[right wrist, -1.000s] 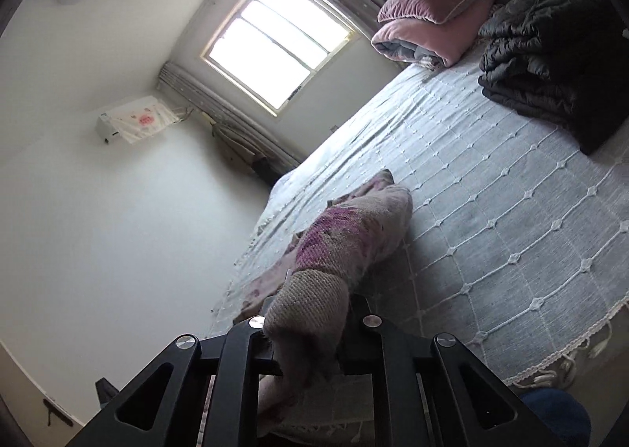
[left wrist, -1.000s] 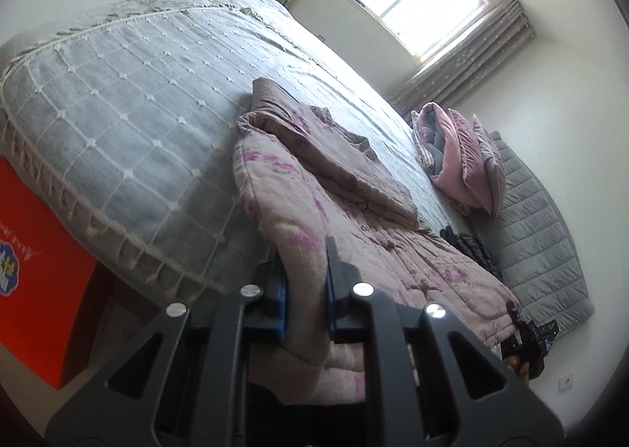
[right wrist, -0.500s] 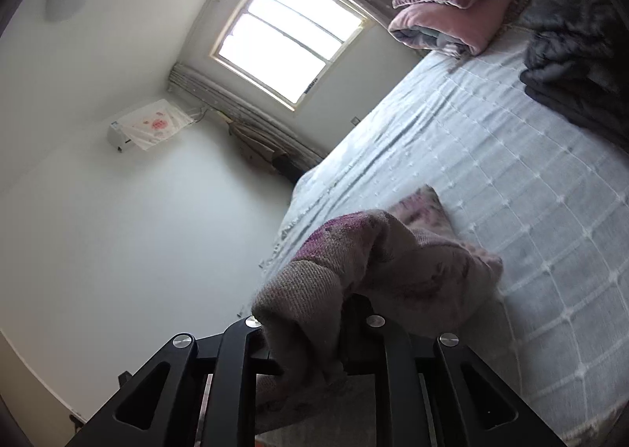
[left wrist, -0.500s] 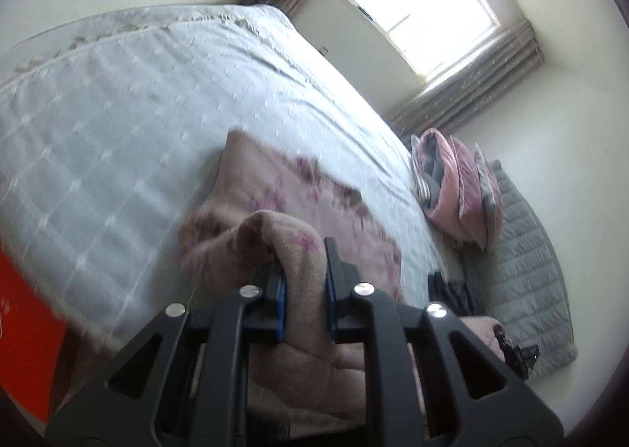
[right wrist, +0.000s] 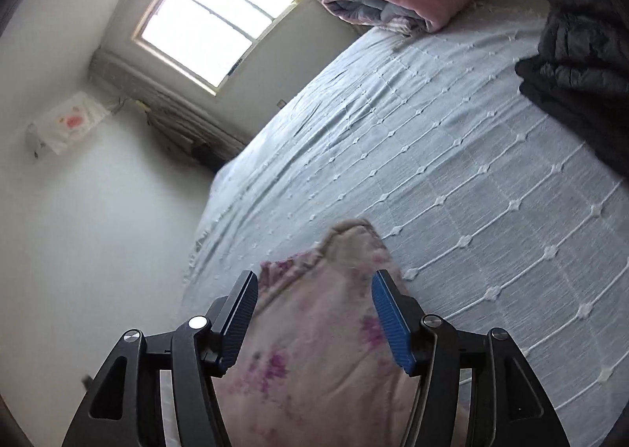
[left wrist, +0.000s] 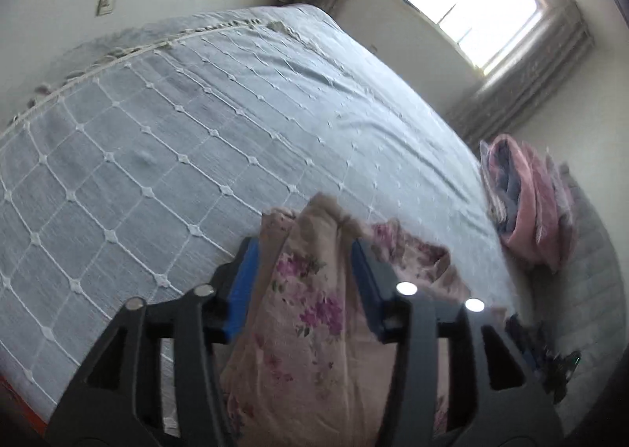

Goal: Fold large clothes

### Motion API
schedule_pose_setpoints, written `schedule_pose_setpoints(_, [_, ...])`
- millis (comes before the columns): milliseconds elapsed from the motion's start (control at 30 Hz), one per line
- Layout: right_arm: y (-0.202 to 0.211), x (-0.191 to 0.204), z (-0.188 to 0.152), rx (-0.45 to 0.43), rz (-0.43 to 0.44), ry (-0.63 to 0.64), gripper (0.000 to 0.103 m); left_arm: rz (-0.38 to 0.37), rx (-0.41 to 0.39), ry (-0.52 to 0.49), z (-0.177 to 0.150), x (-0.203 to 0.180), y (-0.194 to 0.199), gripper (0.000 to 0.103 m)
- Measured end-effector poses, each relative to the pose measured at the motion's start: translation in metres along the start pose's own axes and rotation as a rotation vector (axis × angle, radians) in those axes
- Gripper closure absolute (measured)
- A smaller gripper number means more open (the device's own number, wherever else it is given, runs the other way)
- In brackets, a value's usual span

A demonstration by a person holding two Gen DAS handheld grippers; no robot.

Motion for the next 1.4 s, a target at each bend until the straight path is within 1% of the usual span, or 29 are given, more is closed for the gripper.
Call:
schedule_pose_setpoints(67, [-0.015, -0.003, -0.01, 0.035, -0.067, 0.099, 0.042, 0.02, 0.067, -0.095, -0.018, -0.013, -0.019, 0.046])
schedule_pose_setpoints(133, [-0.029, 0.005, -0.025, 0.063, -0.115, 0.192, 0.042, 0.016, 0.128, -0.171, -0.034, -0.028, -0.038, 0.045])
schedule_pose_setpoints(233, [-0.047, 0.042, -0.047, 0.091, -0.135, 0.423, 0.042, 0.009, 0.166, -0.286, -0.044, -0.059, -0.052, 0.044])
schedule_pose_setpoints(267, [-0.056, 0.061, -0.056, 0.103, -0.138, 0.527, 0.042, -0.003, 0.166, -0.341, -0.044, -0.073, -0.05, 0.042])
schedule_pose_setpoints(333, [-0.067, 0.099, -0.075, 0.112, -0.142, 0.766, 0.041, -0.023, 0.168, -0.493, -0.046, -0.107, -0.05, 0.03])
schedule_pose_setpoints(367, [-0.075, 0.118, -0.084, 0.117, -0.142, 0.893, 0.039, -0.027, 0.163, -0.555, -0.044, -0.121, -0.05, 0.02])
schedule_pose_setpoints(400, [-0.083, 0.131, -0.09, 0.123, -0.133, 0.974, 0.032, -0.023, 0.154, -0.618, -0.042, -0.135, -0.053, 0.016])
schedule_pose_setpoints(467, [-0.1, 0.153, -0.096, 0.147, -0.106, 1.082, 0.024, 0.04, 0.146, -0.696, -0.03, -0.144, -0.064, 0.016])
schedule_pose_setpoints(500, [-0.11, 0.157, -0.093, 0.161, -0.104, 1.092, 0.023, 0.106, 0.146, -0.705, -0.021, -0.137, -0.071, 0.016])
schedule_pose_setpoints(533, [-0.12, 0.155, -0.085, 0.168, -0.127, 1.079, 0.023, 0.15, 0.141, -0.682, -0.012, -0.124, -0.074, 0.016])
schedule_pose_setpoints(567, [-0.13, 0.146, -0.076, 0.171, -0.155, 1.05, 0.023, 0.157, 0.145, -0.649, -0.006, -0.11, -0.076, 0.016])
schedule_pose_setpoints(600, [-0.134, 0.135, -0.063, 0.173, -0.178, 0.998, 0.023, 0.142, 0.159, -0.612, -0.005, -0.094, -0.077, 0.016])
schedule_pose_setpoints(700, [-0.134, 0.088, -0.037, 0.194, -0.18, 0.82, 0.023, 0.114, 0.189, -0.553, -0.012, -0.052, -0.081, 0.016])
schedule_pose_setpoints(767, [-0.136, 0.059, -0.035, 0.215, -0.196, 0.795, 0.023, 0.089, 0.222, -0.529, -0.023, -0.036, -0.091, 0.016])
schedule_pose_setpoints(833, [-0.141, 0.044, -0.044, 0.229, -0.209, 0.809, 0.026, 0.049, 0.212, -0.547, -0.035, -0.042, -0.097, 0.017])
schedule_pose_setpoints(867, [-0.145, 0.041, -0.051, 0.235, -0.202, 0.82, 0.053, 0.056, 0.19, -0.58, -0.038, -0.048, -0.098, 0.027])
schedule_pose_setpoints(900, [-0.148, 0.04, -0.057, 0.237, -0.214, 0.841, 0.096, 0.093, 0.162, -0.617, -0.039, -0.054, -0.098, 0.063])
schedule_pose_setpoints(933, [-0.147, 0.041, -0.057, 0.221, -0.242, 0.856, 0.096, 0.133, 0.15, -0.63, -0.039, -0.054, -0.095, 0.082])
schedule_pose_setpoints(967, [-0.138, 0.049, -0.054, 0.168, -0.237, 0.866, 0.101, 0.143, 0.138, -0.604, -0.036, -0.053, -0.088, 0.09])
schedule_pose_setpoints(1000, [-0.124, 0.058, -0.049, 0.116, -0.22, 0.866, 0.102, 0.118, 0.11, -0.559, -0.031, -0.052, -0.075, 0.092])
schedule_pose_setpoints(1067, [-0.083, 0.072, -0.031, -0.007, -0.202, 0.819, 0.102, 0.066, 0.03, -0.533, -0.024, -0.055, -0.04, 0.094])
schedule_pose_setpoints(1100, [-0.062, 0.077, -0.022, -0.055, -0.173, 0.769, 0.103, 0.063, -0.024, -0.536, -0.021, -0.058, -0.02, 0.094])
schedule_pose_setpoints(1133, [-0.045, 0.08, -0.011, -0.107, -0.181, 0.743, 0.103, 0.063, -0.059, -0.539, -0.019, -0.061, -0.002, 0.094])
schedule_pose_setpoints(1200, [-0.02, 0.084, 0.008, -0.169, -0.168, 0.699, 0.103, 0.037, -0.095, -0.51, -0.014, -0.068, 0.019, 0.095])
schedule_pose_setpoints(1233, [-0.014, 0.087, 0.015, -0.18, -0.158, 0.69, 0.103, 0.02, -0.105, -0.504, -0.011, -0.073, 0.023, 0.095])
schedule_pose_setpoints(1267, [-0.014, 0.094, 0.017, -0.163, -0.127, 0.709, 0.103, 0.015, -0.11, -0.522, -0.01, -0.08, 0.022, 0.095])
schedule_pose_setpoints(1300, [-0.021, 0.102, 0.01, -0.107, -0.083, 0.744, 0.103, 0.042, -0.105, -0.555, -0.011, -0.086, 0.013, 0.095])
schedule_pose_setpoints(1333, [-0.035, 0.106, 0.002, -0.05, -0.072, 0.792, 0.103, 0.071, -0.084, -0.57, -0.013, -0.086, 0.002, 0.095])
schedule_pose_setpoints(1400, [-0.069, 0.091, -0.009, 0.023, -0.193, 0.849, 0.101, 0.089, -0.018, -0.538, -0.018, -0.074, -0.023, 0.095])
Point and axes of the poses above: each gripper's, at about its wrist camera, not at the fingertips, and y roughly against the way its jaws point, x to its left, z to its top, the point moved 10 cm from there along -y, roughly the way its jaws point, and after that the axes turned 3 degrees about -z, right-handed, at the moved point
